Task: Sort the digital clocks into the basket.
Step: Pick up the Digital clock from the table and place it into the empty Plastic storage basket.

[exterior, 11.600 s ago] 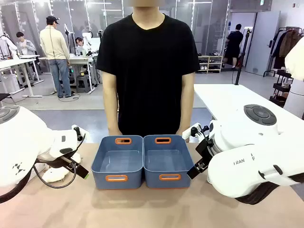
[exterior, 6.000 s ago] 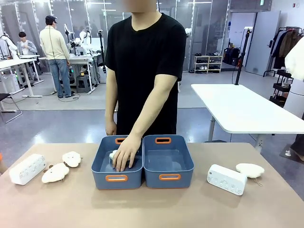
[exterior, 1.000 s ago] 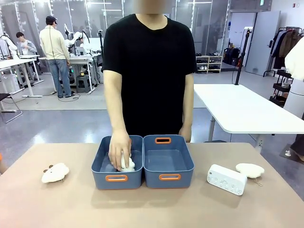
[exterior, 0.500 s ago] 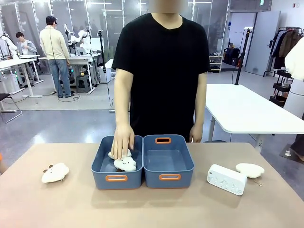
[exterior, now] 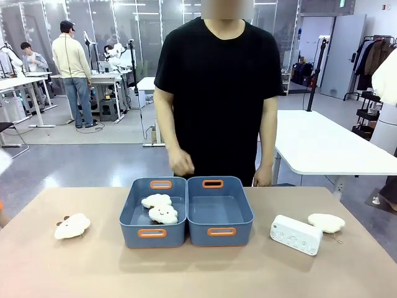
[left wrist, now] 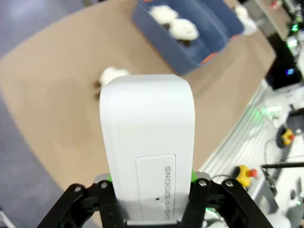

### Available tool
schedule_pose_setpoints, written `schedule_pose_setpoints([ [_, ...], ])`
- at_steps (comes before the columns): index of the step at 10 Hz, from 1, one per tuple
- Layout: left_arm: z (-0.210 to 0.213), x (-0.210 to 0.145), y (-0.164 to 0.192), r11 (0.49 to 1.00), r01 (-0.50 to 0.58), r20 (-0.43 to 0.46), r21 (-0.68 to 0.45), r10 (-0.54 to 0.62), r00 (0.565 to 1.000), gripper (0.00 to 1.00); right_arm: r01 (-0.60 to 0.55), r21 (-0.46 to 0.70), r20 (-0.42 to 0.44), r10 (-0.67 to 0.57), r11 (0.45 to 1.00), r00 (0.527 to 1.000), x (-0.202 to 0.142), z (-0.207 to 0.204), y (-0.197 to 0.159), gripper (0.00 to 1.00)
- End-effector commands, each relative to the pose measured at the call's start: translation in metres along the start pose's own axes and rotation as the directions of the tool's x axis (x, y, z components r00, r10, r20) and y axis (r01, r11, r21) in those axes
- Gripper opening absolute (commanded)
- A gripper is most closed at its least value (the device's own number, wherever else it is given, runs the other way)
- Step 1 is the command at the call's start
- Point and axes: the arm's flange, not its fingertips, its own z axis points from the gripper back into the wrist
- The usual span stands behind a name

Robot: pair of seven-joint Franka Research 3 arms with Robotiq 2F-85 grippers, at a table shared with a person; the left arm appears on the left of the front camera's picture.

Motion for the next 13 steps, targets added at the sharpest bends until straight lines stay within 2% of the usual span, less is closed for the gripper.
schedule_pose_setpoints([
  [1, -0.048, 0.069, -0.058, 0.992, 0.112, -0.096, 0.063, -0.106, 0.990, 0.49, -0.006, 0.010, -0.001, 0.006, 1.000, 1.000, -0.001, 0.001, 0.002, 1.00],
  [2, -0.077, 0.099, -0.083, 0.989, 0.137, -0.153, 0.059, -0.127, 0.980, 0.49, -0.006, 0.010, -0.001, 0.006, 1.000, 1.000, -0.001, 0.001, 0.002, 1.00],
  [4, -0.149, 0.151, -0.140, 0.972, 0.231, -0.210, 0.039, -0.218, 0.953, 0.49, -0.006, 0.010, -0.001, 0.006, 1.000, 1.000, -0.001, 0.001, 0.002, 1.00],
  [5, -0.181, 0.165, -0.174, 0.964, 0.263, -0.249, 0.032, -0.247, 0.936, 0.49, -0.006, 0.010, -0.001, 0.006, 1.000, 1.000, -0.001, 0.001, 0.002, 1.00],
  [6, -0.211, 0.185, -0.204, 0.943, 0.330, -0.251, 0.039, -0.311, 0.917, 0.49, -0.006, 0.010, -0.001, 0.006, 1.000, 1.000, -0.001, 0.001, 0.002, 1.00],
  [7, -0.235, 0.202, -0.240, 0.916, 0.400, -0.241, 0.043, -0.379, 0.894, 0.49, -0.006, 0.010, -0.001, 0.006, 1.000, 1.000, -0.001, 0.001, 0.002, 1.00],
  [8, -0.257, 0.217, -0.281, 0.861, 0.505, -0.213, 0.068, -0.482, 0.850, 0.49, -0.006, 0.010, -0.001, 0.006, 1.000, 1.000, -0.001, 0.001, 0.002, 1.00],
  [9, -0.278, 0.230, -0.308, 0.816, 0.554, -0.092, 0.167, -0.546, 0.833, 0.49, -0.006, 0.010, -0.001, 0.006, 1.000, 1.000, -0.001, 0.001, 0.002, 1.00],
  [11, -0.333, 0.249, -0.326, 0.817, 0.554, -0.015, 0.161, -0.559, 0.829, 0.49, -0.006, 0.010, -0.001, 0.006, 1.000, 1.000, -0.001, 0.001, 0.002, 1.00],
  [12, -0.359, 0.256, -0.322, 0.826, 0.545, -0.026, 0.140, -0.547, 0.836, 0.49, -0.006, 0.010, -0.001, 0.006, 1.000, 1.000, -0.001, 0.001, 0.002, 1.00],
  [13, -0.389, 0.258, -0.309, 0.814, 0.541, -0.035, 0.211, -0.547, 0.836, 0.49, -0.006, 0.010, -0.001, 0.006, 1.000, 1.000, -0.001, 0.001, 0.002, 1.00],
])
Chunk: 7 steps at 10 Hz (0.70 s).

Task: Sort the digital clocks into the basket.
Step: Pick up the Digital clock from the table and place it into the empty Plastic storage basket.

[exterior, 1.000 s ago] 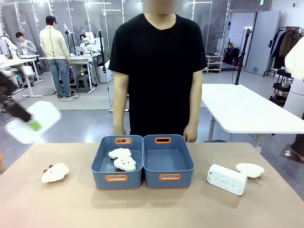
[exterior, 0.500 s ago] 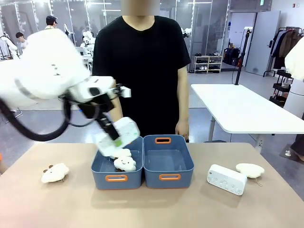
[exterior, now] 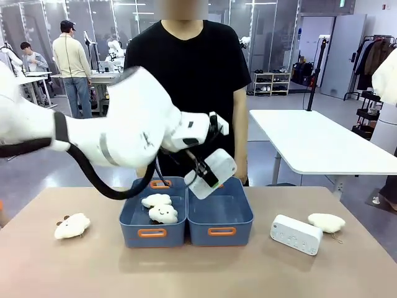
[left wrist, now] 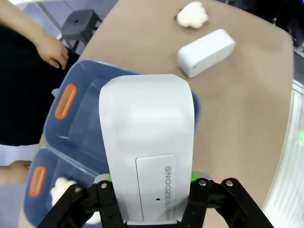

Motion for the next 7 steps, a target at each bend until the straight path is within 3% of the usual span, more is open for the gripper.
schedule_pose_setpoints([
  [1, -0.052, 0.001, 0.024, 0.997, -0.035, -0.007, 0.071, 0.035, 0.999, 0.49, -0.007, 0.010, -0.002, 0.007, 1.000, 1.000, -0.001, 0.001, 0.002, 1.00],
  [3, -0.075, 0.008, 0.024, 0.999, -0.040, 0.047, 0.032, 0.038, 0.998, 0.49, -0.007, 0.010, -0.002, 0.007, 1.000, 1.000, -0.001, 0.001, 0.002, 1.00],
  [6, -0.107, -0.003, 0.030, 0.998, -0.058, -0.082, 0.041, 0.061, 0.995, 0.49, -0.007, 0.010, -0.002, 0.007, 1.000, 1.000, -0.001, 0.001, 0.002, 1.00],
  [7, -0.106, -0.004, 0.030, 0.997, -0.055, -0.091, 0.054, 0.060, 0.994, 0.85, -0.007, 0.010, -0.002, 0.007, 1.000, 1.000, -0.001, 0.001, 0.002, 1.00],
])
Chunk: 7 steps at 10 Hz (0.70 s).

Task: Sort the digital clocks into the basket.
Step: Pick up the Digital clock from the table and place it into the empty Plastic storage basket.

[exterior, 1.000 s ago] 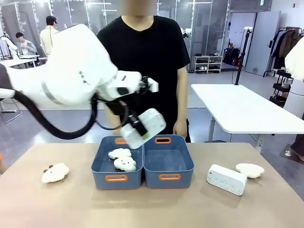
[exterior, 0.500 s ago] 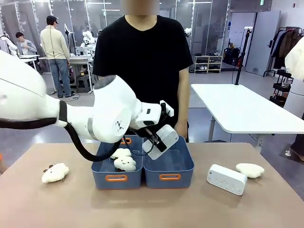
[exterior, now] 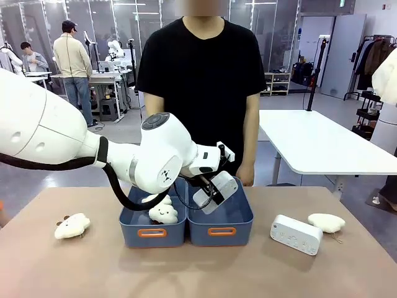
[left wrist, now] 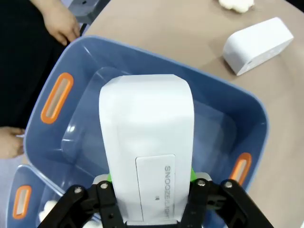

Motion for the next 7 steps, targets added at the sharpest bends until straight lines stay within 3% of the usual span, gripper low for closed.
schedule_pose_setpoints([
  [1, 0.010, 0.011, 0.001, 1.000, -0.007, -0.022, 0.009, 0.007, 1.000, 0.84, -0.007, 0.010, -0.002, 0.007, 1.000, 1.000, -0.001, 0.001, 0.002, 1.00],
  [2, 0.019, 0.011, 0.002, 1.000, -0.020, -0.010, 0.015, 0.020, 1.000, 1.00, -0.007, 0.010, -0.002, 0.007, 1.000, 1.000, -0.001, 0.001, 0.002, 1.00],
  [5, 0.046, -0.010, 0.005, 0.997, -0.051, -0.059, -0.063, 0.048, 0.997, 1.00, -0.007, 0.010, -0.002, 0.007, 1.000, 1.000, -0.001, 0.001, 0.002, 1.00],
  [7, 0.089, -0.024, 0.038, 0.952, -0.115, -0.156, -0.283, 0.073, 0.985, 1.00, -0.007, 0.010, -0.002, 0.007, 1.000, 1.000, -0.001, 0.001, 0.002, 1.00],
])
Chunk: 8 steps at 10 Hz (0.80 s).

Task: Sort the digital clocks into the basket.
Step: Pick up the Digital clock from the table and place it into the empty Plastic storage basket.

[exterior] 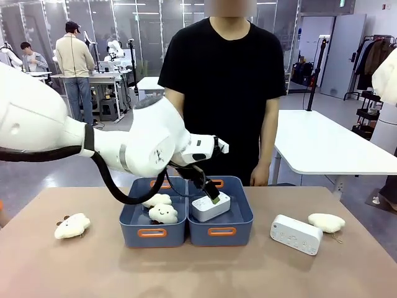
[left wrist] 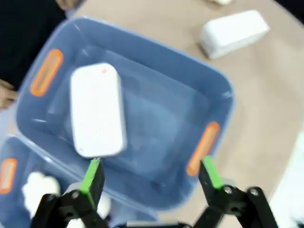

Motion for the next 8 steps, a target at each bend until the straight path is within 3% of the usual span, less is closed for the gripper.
schedule_pose_setpoints([
  [1, 0.069, -0.031, 0.038, 0.976, -0.074, -0.095, -0.205, 0.055, 0.994, 1.00, -0.007, 0.010, -0.002, 0.007, 1.000, 1.000, -0.001, 0.001, 0.002, 1.00],
  [4, 0.165, -0.096, 0.075, 0.912, -0.168, -0.064, -0.373, 0.155, 0.986, 1.00, -0.007, 0.010, -0.002, 0.007, 1.000, 1.000, -0.001, 0.001, 0.002, 1.00],
  [6, 0.236, -0.182, 0.116, 0.833, -0.247, 0.018, -0.495, 0.294, 0.956, 1.00, -0.007, 0.010, -0.002, 0.007, 1.000, 1.000, -0.001, 0.001, 0.002, 1.00],
  [7, 0.271, -0.242, 0.149, 0.755, -0.307, 0.080, -0.579, 0.427, 0.901, 1.00, -0.007, 0.010, -0.002, 0.007, 1.000, 1.000, -0.001, 0.001, 0.002, 1.00],
  [8, 0.295, -0.323, 0.180, 0.708, -0.335, 0.212, -0.622, 0.564, 0.798, 1.00, -0.007, 0.010, -0.002, 0.007, 1.000, 1.000, -0.001, 0.001, 0.002, 1.00],
])
